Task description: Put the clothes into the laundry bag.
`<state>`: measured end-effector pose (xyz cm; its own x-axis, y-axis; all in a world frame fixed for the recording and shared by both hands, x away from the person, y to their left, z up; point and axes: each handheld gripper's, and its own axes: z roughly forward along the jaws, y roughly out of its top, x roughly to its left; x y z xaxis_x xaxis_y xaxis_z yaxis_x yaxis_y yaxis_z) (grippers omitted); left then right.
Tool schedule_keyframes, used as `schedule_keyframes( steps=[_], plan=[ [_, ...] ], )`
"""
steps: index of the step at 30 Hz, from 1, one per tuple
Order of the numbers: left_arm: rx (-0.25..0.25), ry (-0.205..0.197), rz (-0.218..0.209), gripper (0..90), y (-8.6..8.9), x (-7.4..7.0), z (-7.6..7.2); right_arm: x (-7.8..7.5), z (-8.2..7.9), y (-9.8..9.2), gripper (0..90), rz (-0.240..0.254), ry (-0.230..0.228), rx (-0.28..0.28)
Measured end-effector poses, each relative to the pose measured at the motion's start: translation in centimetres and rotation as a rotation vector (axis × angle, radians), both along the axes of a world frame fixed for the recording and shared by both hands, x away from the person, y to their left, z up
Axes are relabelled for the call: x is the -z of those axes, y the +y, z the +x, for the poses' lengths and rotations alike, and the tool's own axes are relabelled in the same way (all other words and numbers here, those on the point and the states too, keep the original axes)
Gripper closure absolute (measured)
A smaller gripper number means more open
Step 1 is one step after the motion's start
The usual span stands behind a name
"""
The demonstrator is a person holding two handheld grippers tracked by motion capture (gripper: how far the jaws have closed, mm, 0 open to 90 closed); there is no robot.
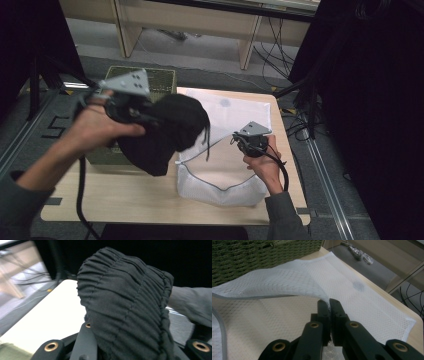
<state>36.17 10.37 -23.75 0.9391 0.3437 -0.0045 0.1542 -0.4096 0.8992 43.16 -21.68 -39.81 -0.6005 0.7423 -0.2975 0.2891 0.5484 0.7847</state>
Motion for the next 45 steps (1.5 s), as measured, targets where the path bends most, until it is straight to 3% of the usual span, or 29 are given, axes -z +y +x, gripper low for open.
schedule_keyframes(
  steps=[3,4,5,6,7,8,9,10,12,13,14,15,16,17,18,20,22,23,24,26,28,31,33,34,36,39,41,43,45],
  plan=[
    [0.075,0.05,0.026,75.2,-2.9,3.8,-0.4,0.0,0.0,0.0,88.4,0.004,-0.001,0.008],
    [0.087,0.047,0.062,75.1,-4.4,5.7,-0.5,0.0,0.0,-0.1,88.4,-0.006,0.011,0.002],
    [0.087,0.047,0.062,74.8,-4.4,5.7,-0.5,0.0,0.0,-0.1,88.4,-0.006,0.011,0.002],
    [0.095,0.021,0.137,74.8,-5.7,7.2,-0.7,0.0,0.1,-0.1,88.4,-0.013,0.001,-0.005],
    [0.113,0.042,0.165,74.5,-6.8,8.6,-0.8,0.0,0.1,-0.1,88.4,-0.011,0.002,-0.002],
    [0.116,0.061,0.166,74.4,-7.5,9.5,-0.9,0.1,0.1,0.0,88.5,-0.01,0.0,-0.005],
    [0.125,0.062,0.201,74.4,-8.4,10.5,-0.9,0.1,0.1,0.0,88.5,-0.01,0.0,-0.005],
    [0.122,0.068,0.221,74.3,-9.2,11.5,-0.8,0.0,0.2,-0.1,88.5,-0.024,-0.011,-0.02],
    [0.121,0.073,0.266,73.9,-10.5,13.5,0.0,0.1,0.0,0.1,88.5,-0.008,-0.003,0.002],
    [0.094,0.112,0.258,73.8,-11.4,15.6,1.2,0.0,0.0,0.1,88.5,-0.02,-0.001,-0.007],
    [0.094,0.112,0.258,73.5,-11.4,15.6,1.2,0.0,0.0,0.1,88.5,-0.019,0.002,-0.011],
    [0.066,0.132,0.285,72.6,-12.1,17.4,2.3,0.1,-0.1,0.1,88.5,-0.021,0.001,-0.011],
    [0.066,0.132,0.285,71.4,-12.1,17.4,2.3,0.1,-0.1,0.1,88.5,-0.021,0.001,-0.011],
    [0.04,0.135,0.311,71.4,-12.5,18.8,2.7,0.1,-0.1,0.2,88.5,-0.023,0.005,-0.01],
    [0.035,0.132,0.37,66.6,-12.9,20.2,3.2,0.2,-0.1,0.4,88.5,-0.018,0.019,-0.012],
    [0.007,0.17,0.388,64.4,-13.3,22.2,3.7,0.2,0.0,0.3,88.5,-0.032,0.018,-0.035],
    [0.004,0.223,0.43,53.2,-13.7,24.6,3.9,0.4,-0.1,0.5,88.5,-0.023,0.026,-0.02],
    [-0.002,0.216,0.445,47.7,-13.8,25.0,3.9,0.4,0.0,0.5,88.4,-0.036,0.027,-0.032],
    [-0.01,0.196,0.439,38.4,-13.8,24.9,3.4,0.5,-0.1,0.5,88.3,-0.032,0.031,-0.033],
    [0.009,0.199,0.429,35.5,-13.5,24.1,3.2,0.4,-0.1,0.5,88.3,-0.032,0.029,-0.034],
    [0.03,0.179,0.388,30.9,-12.7,21.7,2.8,0.4,-0.1,0.5,88.1,-0.017,0.032,-0.021],
    [0.02,0.141,0.333,22.1,-11.3,18.3,2.4,0.3,-0.1,0.4,87.9,-0.013,0.033,-0.017],
    [-0.011,0.141,0.251,21.9,-9.4,15.9,2.7,0.3,-0.2,0.4,87.7,-0.015,0.001,-0.009],
    [-0.053,0.157,0.186,21.3,-8.5,14.9,2.8,0.3,-0.2,0.4,87.6,-0.015,0.002,-0.009],
    [-0.12,0.126,0.167,20.1,-6.1,13.1,3.7,0.2,-0.2,0.3,87.6,-0.01,0.025,-0.017],
    [-0.26,0.068,0.239,20.3,-1.9,11.6,5.4,0.2,-0.2,0.3,87.5,-0.011,0.025,-0.013],
    [-0.351,0.098,0.251,19.0,0.9,11.8,6.5,0.1,-0.2,0.2,87.5,-0.016,0.011,-0.013],
    [-0.428,0.132,0.248,18.9,3.5,12.5,7.5,0.2,-0.2,0.3,87.4,-0.008,0.027,-0.017],
    [-0.473,0.178,0.226,18.4,5.4,13.7,8.2,0.2,-0.2,0.3,87.3,-0.007,0.034,-0.017]
  ],
)
